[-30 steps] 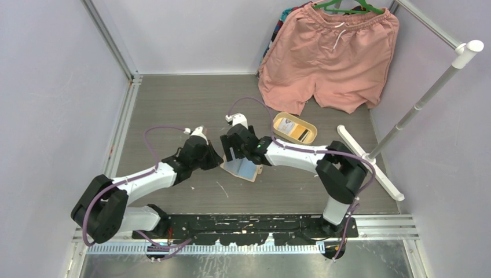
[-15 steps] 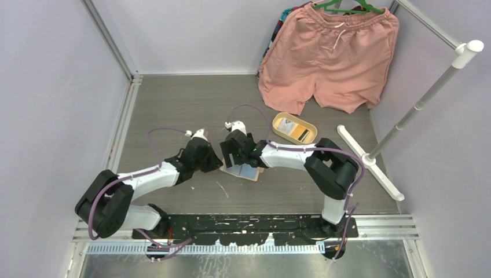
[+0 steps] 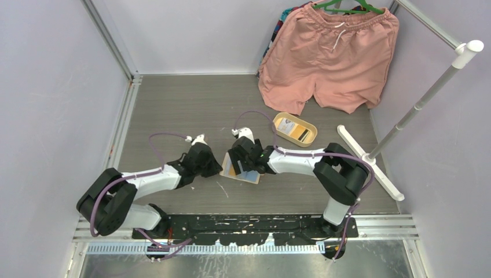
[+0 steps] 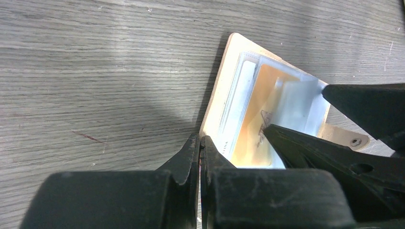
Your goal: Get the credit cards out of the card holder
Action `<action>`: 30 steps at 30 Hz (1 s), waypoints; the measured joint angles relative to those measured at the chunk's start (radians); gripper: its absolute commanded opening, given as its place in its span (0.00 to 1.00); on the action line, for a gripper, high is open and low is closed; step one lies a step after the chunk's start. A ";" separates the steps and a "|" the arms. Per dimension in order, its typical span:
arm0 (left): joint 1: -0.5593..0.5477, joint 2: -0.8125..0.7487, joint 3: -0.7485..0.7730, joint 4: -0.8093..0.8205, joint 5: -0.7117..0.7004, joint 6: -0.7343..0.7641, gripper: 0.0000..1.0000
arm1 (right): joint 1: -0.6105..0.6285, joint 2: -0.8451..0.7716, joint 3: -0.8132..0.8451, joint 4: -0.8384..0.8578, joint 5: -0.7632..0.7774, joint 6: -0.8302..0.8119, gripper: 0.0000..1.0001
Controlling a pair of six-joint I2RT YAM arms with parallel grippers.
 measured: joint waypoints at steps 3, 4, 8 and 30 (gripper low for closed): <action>-0.003 0.000 -0.007 0.004 -0.008 -0.006 0.00 | 0.003 -0.034 -0.027 -0.035 0.016 -0.004 0.85; -0.003 0.000 -0.010 0.008 -0.008 -0.007 0.00 | 0.003 -0.046 -0.037 -0.045 0.021 -0.005 0.85; -0.008 0.004 -0.018 0.023 -0.010 -0.019 0.00 | 0.004 -0.087 -0.061 -0.085 0.042 -0.009 0.85; -0.053 0.004 -0.028 0.038 -0.067 -0.049 0.00 | -0.032 -0.436 -0.077 0.070 -0.230 0.211 0.82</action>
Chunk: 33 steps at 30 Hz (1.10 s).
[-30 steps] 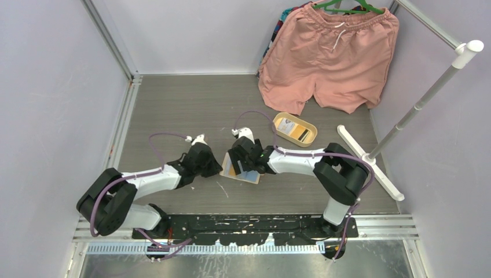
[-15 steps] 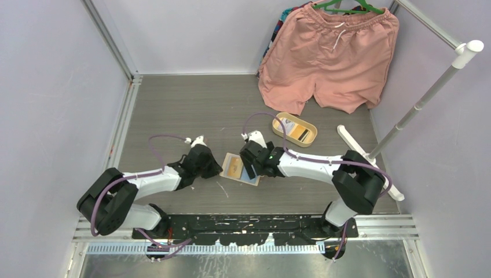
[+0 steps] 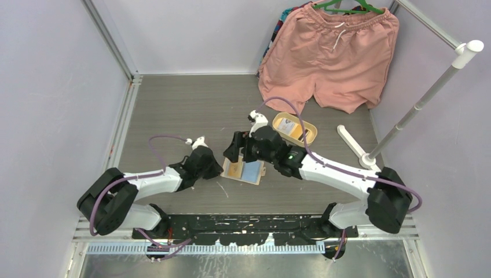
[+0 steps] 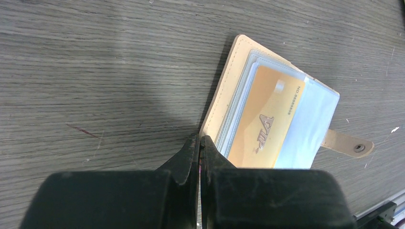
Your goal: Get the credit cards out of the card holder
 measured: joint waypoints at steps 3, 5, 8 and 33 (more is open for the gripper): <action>-0.008 0.000 0.000 0.000 -0.008 -0.003 0.00 | -0.008 0.058 -0.066 0.166 -0.075 0.111 0.81; -0.013 0.000 0.000 -0.001 -0.013 -0.005 0.00 | -0.010 0.100 -0.135 0.247 -0.098 0.177 0.80; -0.017 -0.002 0.000 -0.003 -0.019 -0.006 0.00 | -0.012 0.157 -0.233 0.317 -0.101 0.262 0.80; -0.034 0.018 0.008 0.011 -0.038 -0.027 0.00 | -0.035 0.389 -0.425 0.912 0.006 0.444 0.79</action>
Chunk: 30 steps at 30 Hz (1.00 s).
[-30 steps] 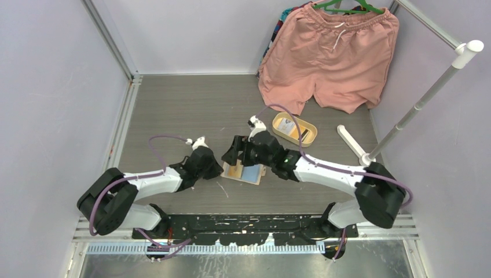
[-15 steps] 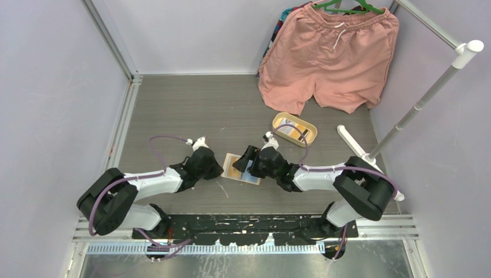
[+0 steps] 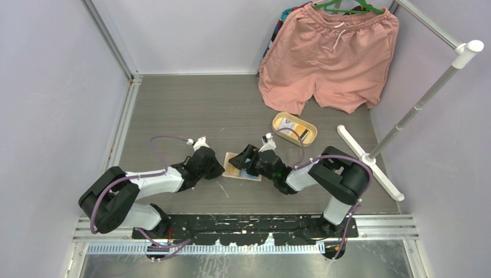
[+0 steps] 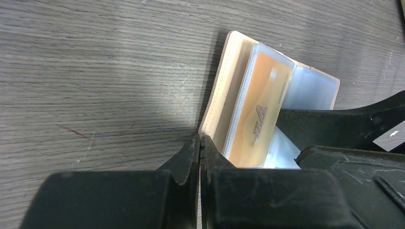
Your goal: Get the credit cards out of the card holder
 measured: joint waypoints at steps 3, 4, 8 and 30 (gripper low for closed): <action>0.000 0.001 0.000 0.000 -0.001 0.000 0.00 | -0.005 0.032 -0.014 0.081 0.000 0.016 0.78; 0.000 0.001 0.001 0.000 -0.003 0.000 0.00 | -0.006 0.041 -0.019 0.105 0.000 0.021 0.78; 0.000 0.001 0.001 0.000 -0.004 0.000 0.00 | -0.012 0.097 -0.045 0.244 -0.010 0.046 0.76; 0.000 -0.001 0.001 -0.002 -0.023 0.000 0.00 | -0.020 0.227 -0.076 0.521 -0.239 0.130 0.72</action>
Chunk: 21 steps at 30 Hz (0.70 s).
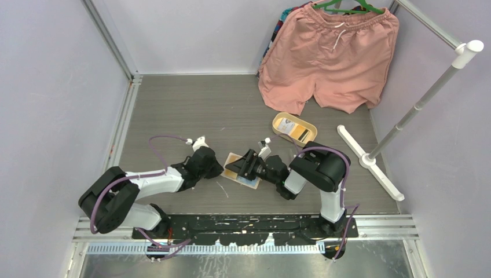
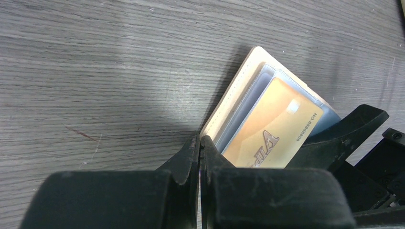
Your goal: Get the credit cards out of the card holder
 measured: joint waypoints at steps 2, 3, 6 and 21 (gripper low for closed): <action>0.000 -0.001 0.000 -0.002 0.000 0.000 0.00 | 0.002 -0.002 -0.012 0.005 0.000 0.002 0.72; 0.000 -0.002 0.000 -0.003 0.002 0.000 0.00 | 0.003 -0.003 -0.017 0.006 0.000 0.002 0.72; -0.003 -0.005 0.000 -0.008 0.003 0.000 0.00 | 0.003 -0.012 -0.036 0.011 -0.001 0.005 0.72; -0.007 -0.005 0.000 -0.008 0.010 -0.001 0.00 | -0.001 -0.056 -0.125 0.040 -0.009 0.004 0.72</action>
